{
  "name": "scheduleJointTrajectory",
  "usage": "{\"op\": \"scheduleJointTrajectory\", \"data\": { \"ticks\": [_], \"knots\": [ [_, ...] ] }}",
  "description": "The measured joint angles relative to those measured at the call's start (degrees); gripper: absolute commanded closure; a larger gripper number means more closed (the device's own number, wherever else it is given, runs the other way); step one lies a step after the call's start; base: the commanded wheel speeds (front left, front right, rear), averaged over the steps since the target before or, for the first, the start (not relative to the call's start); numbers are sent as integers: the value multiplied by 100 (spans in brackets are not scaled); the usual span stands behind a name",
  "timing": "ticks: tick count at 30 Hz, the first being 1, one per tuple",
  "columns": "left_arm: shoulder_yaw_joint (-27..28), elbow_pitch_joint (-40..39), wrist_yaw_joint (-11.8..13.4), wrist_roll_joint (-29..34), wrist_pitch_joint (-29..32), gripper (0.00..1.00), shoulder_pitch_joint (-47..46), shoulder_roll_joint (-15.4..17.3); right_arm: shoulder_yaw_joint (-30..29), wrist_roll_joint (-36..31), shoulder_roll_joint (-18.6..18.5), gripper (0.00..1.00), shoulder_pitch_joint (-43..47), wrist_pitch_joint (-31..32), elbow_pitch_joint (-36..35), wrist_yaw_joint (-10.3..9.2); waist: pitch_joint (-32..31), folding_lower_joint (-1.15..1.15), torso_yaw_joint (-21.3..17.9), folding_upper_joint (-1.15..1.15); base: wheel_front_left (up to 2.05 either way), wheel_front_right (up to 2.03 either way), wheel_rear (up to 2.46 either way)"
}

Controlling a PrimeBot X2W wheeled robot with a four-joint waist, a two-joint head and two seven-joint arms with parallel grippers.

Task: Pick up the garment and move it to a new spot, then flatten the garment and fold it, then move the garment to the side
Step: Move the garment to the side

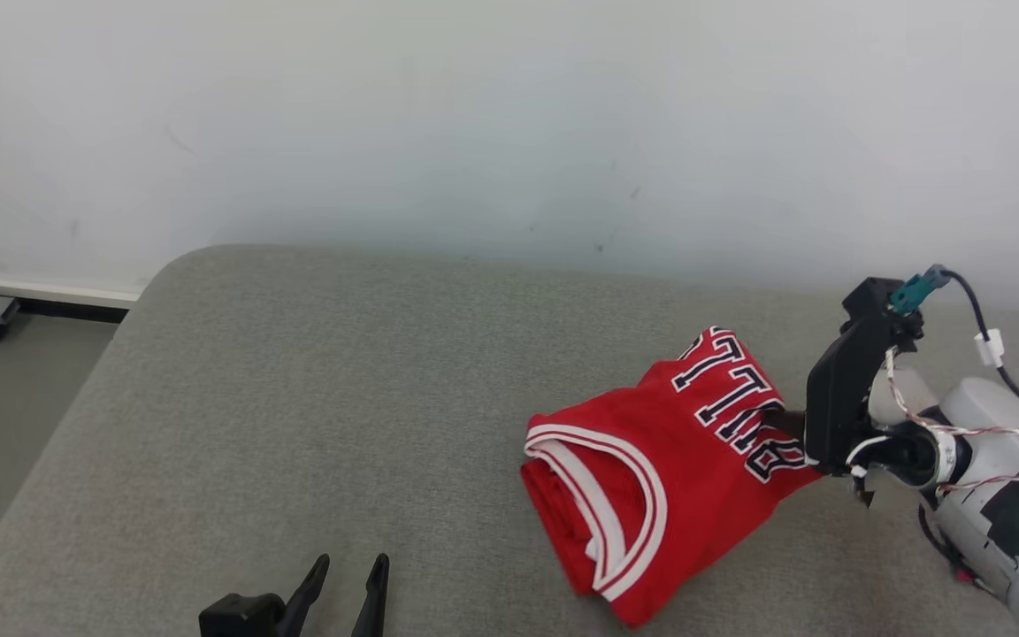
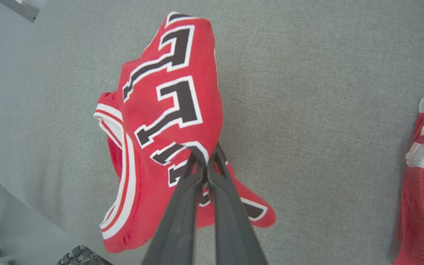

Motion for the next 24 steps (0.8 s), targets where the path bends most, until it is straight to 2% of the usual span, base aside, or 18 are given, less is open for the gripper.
{"op": "scheduleJointTrajectory", "data": {
  "ticks": [8, 14, 24],
  "knots": [
    [14, -71, 0, 1, 0, 0, -1, 7, 78, -194, -146, 100, -556, 291, 59, -164, 47, 0, -324, 0, 0, 0, 0],
    [16, -122, 0, 1, -1, 0, -5, 3, 207, -426, -400, 100, -905, 589, 190, -257, 148, 0, -546, 0, 0, 0, 0],
    [16, -171, -7, 10, -8, 0, -86, 11, 222, -649, -749, 100, -1195, 749, 508, -313, 418, 0, -807, 0, 0, 0, 0]
  ]
}}
